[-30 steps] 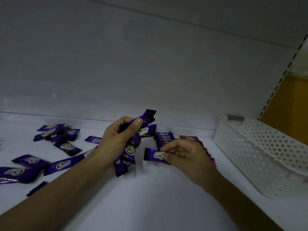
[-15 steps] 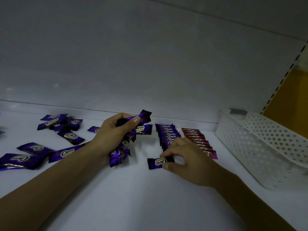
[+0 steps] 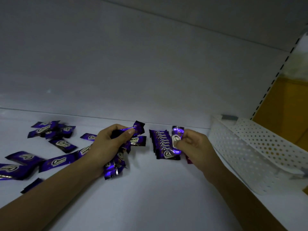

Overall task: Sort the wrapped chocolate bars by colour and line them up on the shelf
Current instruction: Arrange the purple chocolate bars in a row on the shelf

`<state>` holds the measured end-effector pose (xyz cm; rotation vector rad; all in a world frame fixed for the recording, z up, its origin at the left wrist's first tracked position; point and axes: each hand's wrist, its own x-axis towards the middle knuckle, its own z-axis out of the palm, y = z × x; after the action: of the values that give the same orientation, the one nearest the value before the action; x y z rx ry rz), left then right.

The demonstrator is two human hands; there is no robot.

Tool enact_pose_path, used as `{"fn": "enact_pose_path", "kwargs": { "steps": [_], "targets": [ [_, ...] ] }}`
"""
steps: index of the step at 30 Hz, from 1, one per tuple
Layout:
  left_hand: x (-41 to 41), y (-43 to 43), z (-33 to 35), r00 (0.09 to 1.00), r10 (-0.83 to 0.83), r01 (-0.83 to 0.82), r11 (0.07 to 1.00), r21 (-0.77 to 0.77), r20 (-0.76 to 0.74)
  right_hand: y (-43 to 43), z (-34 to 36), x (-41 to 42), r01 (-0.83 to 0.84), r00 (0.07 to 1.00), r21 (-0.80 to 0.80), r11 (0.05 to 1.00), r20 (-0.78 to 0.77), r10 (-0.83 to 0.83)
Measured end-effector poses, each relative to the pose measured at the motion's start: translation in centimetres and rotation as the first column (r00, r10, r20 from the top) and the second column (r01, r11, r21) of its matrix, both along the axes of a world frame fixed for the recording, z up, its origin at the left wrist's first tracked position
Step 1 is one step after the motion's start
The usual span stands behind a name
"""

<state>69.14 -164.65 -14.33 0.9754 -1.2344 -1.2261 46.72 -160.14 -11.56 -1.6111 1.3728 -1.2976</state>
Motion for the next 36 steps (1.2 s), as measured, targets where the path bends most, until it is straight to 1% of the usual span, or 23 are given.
{"fn": "enact_pose_path", "kwargs": {
  "steps": [3,6,9,12,16,20,22,23,24,25,26,27,28,29,30,32,33,36],
  "targets": [
    [-0.1,0.2,0.0,1.000,0.008,-0.008,1.000,-0.002,-0.008,-0.3,-0.1,-0.3,-0.013,0.984,-0.009,1.000,-0.178,0.011],
    [0.0,0.2,0.0,1.000,0.008,-0.008,1.000,0.003,-0.007,-0.6,-0.4,-0.8,0.007,0.940,0.006,1.000,-0.340,-0.005],
    [0.0,0.2,-0.1,1.000,0.013,-0.013,1.000,0.000,0.009,-0.6,-0.9,-1.1,0.004,0.858,0.037,0.999,-0.513,0.015],
    [-0.1,0.1,-0.1,1.000,0.014,-0.014,1.000,0.000,0.010,-0.6,-1.4,-1.3,0.025,0.743,-0.030,0.999,-0.668,-0.039],
    [-0.1,0.1,-0.1,1.000,0.007,-0.007,1.000,0.003,-0.006,-0.6,-1.5,-1.1,0.000,0.688,-0.103,0.995,-0.722,-0.075],
    [-0.1,0.1,-0.1,1.000,0.004,-0.004,1.000,0.002,0.000,-0.9,-1.7,-0.9,-0.012,0.635,-0.141,0.990,-0.766,-0.101],
    [0.0,0.1,-0.1,1.000,-0.011,0.011,1.000,-0.008,0.000,-0.9,-2.0,-0.6,-0.004,0.623,-0.191,0.982,-0.768,-0.147],
    [-0.1,0.2,0.0,1.000,-0.024,0.024,0.999,-0.030,0.004,-0.9,-2.1,-0.5,0.010,0.654,-0.224,0.975,-0.736,-0.176],
    [-0.2,0.5,0.1,0.999,-0.028,0.030,0.997,-0.074,0.023,-0.8,-2.2,-0.3,0.028,0.733,-0.236,0.971,-0.656,-0.181],
    [-0.3,0.7,0.3,0.997,-0.015,0.026,0.988,-0.151,0.074,-0.7,-2.0,0.1,0.044,0.839,-0.207,0.977,-0.524,-0.149],
    [-0.5,1.0,0.6,0.989,0.005,0.032,0.968,-0.248,0.145,-0.5,-1.8,0.6,0.027,0.933,-0.145,0.989,-0.351,-0.077],
    [-0.6,1.4,0.9,0.975,0.022,0.057,0.938,-0.343,0.222,-0.3,-1.4,1.2,-0.017,0.985,-0.080,0.997,-0.175,0.002],
    [-0.8,1.8,1.1,0.954,0.028,0.105,0.902,-0.419,0.299,-0.1,-1.1,1.5,-0.059,0.997,-0.030,0.998,-0.047,0.058],
    [-1.0,2.1,1.2,0.921,0.037,0.165,0.865,-0.474,0.388,0.1,-0.9,1.7,-0.101,0.994,0.007,0.995,0.037,0.101],
    [-1.1,2.4,1.2,0.878,0.058,0.223,0.829,-0.513,0.475,0.3,-0.8,1.9,-0.138,0.987,0.019,0.990,0.083,0.136],
    [-1.4,2.8,0.9,0.807,0.094,0.300,0.785,-0.542,0.583,0.6,-0.5,2.1,-0.154,0.984,-0.009,0.988,0.087,0.154],
    [-1.5,2.8,0.8,0.800,0.100,0.308,0.778,-0.548,0.592,0.5,-0.5,2.1,-0.135,0.987,-0.018,0.991,0.086,0.136],
    [-1.4,2.4,0.6,0.836,0.118,0.253,0.784,-0.567,0.536,0.4,-0.3,1.5,-0.055,0.985,0.029,0.998,0.167,0.050]
  ]
}}
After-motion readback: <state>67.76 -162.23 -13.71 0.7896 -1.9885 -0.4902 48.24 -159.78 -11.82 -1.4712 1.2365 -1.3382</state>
